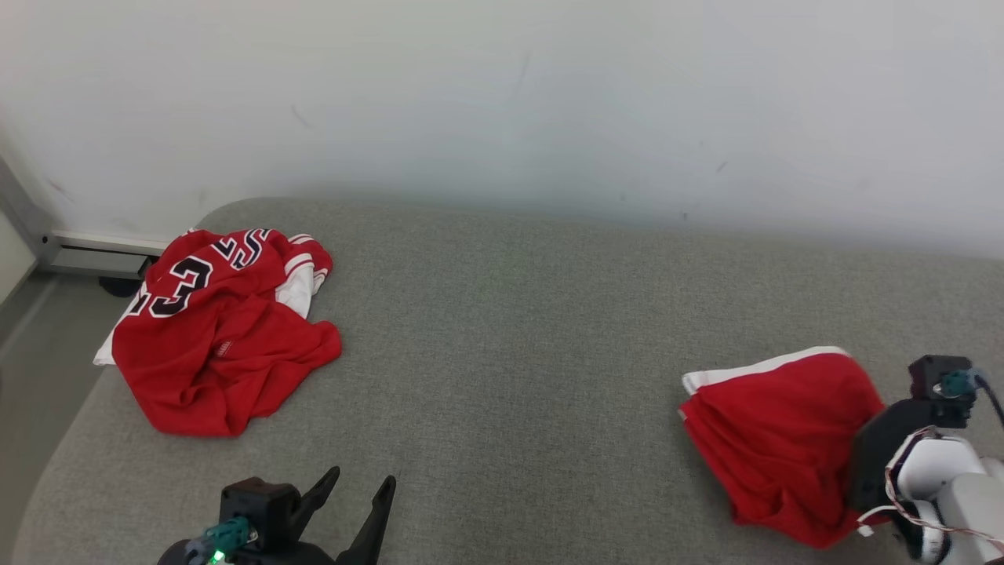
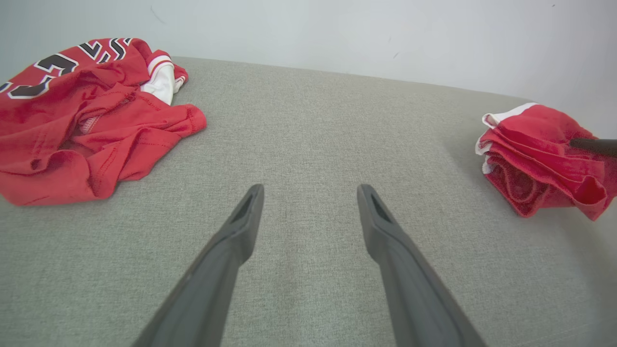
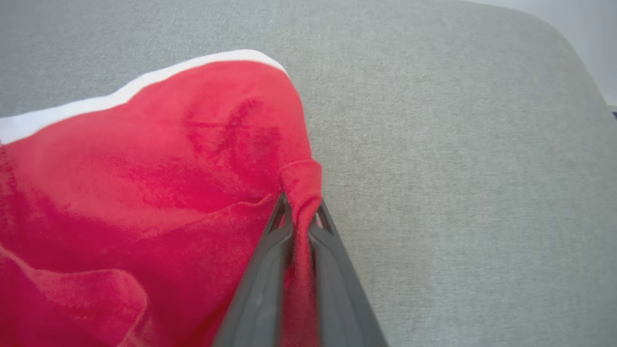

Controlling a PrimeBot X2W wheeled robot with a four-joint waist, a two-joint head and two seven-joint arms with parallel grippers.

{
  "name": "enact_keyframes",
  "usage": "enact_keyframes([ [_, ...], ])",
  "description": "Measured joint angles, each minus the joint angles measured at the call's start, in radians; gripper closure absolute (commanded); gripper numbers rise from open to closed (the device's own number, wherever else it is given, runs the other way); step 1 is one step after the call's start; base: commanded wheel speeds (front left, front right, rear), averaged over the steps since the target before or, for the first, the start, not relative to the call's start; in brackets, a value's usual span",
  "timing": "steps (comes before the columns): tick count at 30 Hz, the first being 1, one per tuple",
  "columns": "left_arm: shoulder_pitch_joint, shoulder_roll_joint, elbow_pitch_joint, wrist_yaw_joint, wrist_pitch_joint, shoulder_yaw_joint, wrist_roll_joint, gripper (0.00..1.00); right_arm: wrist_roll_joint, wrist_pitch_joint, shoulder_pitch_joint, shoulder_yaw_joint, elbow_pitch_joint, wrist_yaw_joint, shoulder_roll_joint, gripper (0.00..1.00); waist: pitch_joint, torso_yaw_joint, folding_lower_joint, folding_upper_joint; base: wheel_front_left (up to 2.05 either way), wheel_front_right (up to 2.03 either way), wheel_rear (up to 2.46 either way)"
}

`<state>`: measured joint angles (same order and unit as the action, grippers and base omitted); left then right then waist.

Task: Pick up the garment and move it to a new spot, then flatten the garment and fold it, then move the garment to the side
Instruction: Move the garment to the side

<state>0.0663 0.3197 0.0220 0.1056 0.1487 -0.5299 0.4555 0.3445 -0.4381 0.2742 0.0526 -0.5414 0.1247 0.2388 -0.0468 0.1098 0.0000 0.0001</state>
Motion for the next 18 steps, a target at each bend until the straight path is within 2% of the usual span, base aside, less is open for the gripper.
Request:
enact_keyframes([
  [9, 0.0, -0.006, -0.001, 0.001, -0.001, -0.002, 0.0, 0.0, -0.077, 0.026, 0.045, -0.048, 0.027, 0.0, 0.165, 1.0, 0.01, -0.019, 0.0, 0.0, 0.0, 0.0, 0.0],
  [18, 0.001, -0.005, -0.007, 0.001, -0.001, -0.006, -0.001, 0.0, -0.079, 0.042, 0.042, -0.082, -0.015, -0.015, 0.262, 1.0, 0.024, -0.021, 0.0, 0.0, 0.0, 0.0, 0.0],
])
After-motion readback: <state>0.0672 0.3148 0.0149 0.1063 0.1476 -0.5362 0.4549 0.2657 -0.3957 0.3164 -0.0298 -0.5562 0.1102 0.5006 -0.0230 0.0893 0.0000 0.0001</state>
